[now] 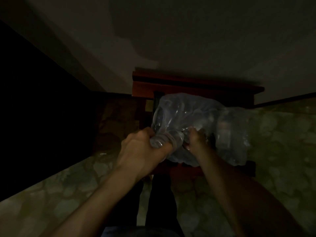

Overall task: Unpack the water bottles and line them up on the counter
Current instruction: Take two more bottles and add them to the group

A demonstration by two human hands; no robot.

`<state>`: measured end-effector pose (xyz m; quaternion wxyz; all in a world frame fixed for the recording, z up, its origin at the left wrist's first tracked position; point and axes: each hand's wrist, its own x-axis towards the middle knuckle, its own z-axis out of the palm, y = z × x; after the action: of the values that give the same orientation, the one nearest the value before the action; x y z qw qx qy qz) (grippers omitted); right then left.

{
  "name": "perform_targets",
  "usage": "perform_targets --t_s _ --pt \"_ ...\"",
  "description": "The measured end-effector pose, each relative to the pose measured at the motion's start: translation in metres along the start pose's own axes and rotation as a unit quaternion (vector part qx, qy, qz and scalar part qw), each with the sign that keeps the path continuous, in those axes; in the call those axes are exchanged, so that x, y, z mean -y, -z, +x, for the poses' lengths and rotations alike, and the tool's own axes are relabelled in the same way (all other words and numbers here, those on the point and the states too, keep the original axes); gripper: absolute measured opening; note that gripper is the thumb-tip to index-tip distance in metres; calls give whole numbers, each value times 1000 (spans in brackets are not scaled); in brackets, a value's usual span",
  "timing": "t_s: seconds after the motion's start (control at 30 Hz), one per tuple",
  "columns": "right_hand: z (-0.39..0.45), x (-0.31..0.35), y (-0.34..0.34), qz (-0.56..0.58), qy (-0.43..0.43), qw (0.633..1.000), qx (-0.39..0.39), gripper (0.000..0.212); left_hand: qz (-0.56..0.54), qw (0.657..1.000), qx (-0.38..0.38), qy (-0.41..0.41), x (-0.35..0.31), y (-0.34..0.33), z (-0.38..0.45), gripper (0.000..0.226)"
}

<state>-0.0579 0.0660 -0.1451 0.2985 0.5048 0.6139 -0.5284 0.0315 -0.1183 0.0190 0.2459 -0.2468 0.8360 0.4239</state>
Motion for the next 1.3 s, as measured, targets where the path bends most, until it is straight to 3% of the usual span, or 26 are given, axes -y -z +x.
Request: perform_targets --t_s 0.1,0.2,0.3,0.4,0.47,0.63,0.77,0.93,1.03,1.13,1.3 --pt "-35 4 17 17 10 999 26 50 1 1000 11 2 -9 3 -1 54" --pt "-62 9 37 67 13 998 6 52 -15 1000 19 17 -13 4 -2 44" --pt "-105 20 49 35 5 999 8 49 -94 993 54 48 -17 7 -4 41" --pt "-144 27 58 28 -10 1000 1 32 -239 960 124 83 -23 10 -12 38" --pt "-165 27 62 72 -9 997 13 33 -302 936 155 90 -29 11 -20 38" --pt "-215 24 55 143 11 988 55 36 -374 909 160 90 -41 17 -43 42" --pt "-245 14 57 174 63 975 120 40 -393 908 133 54 -44 28 -63 39" --pt "-285 2 69 134 191 953 192 42 -424 899 110 -18 -42 45 -97 35" --pt "-312 -13 79 142 261 921 250 50 -409 904 95 -77 -34 53 -127 34" --pt "-342 -29 86 152 301 883 327 49 -364 915 90 -148 -23 64 -162 50" --pt "-393 -53 80 116 369 821 420 49 -336 915 -23 -222 -15 93 -224 68"
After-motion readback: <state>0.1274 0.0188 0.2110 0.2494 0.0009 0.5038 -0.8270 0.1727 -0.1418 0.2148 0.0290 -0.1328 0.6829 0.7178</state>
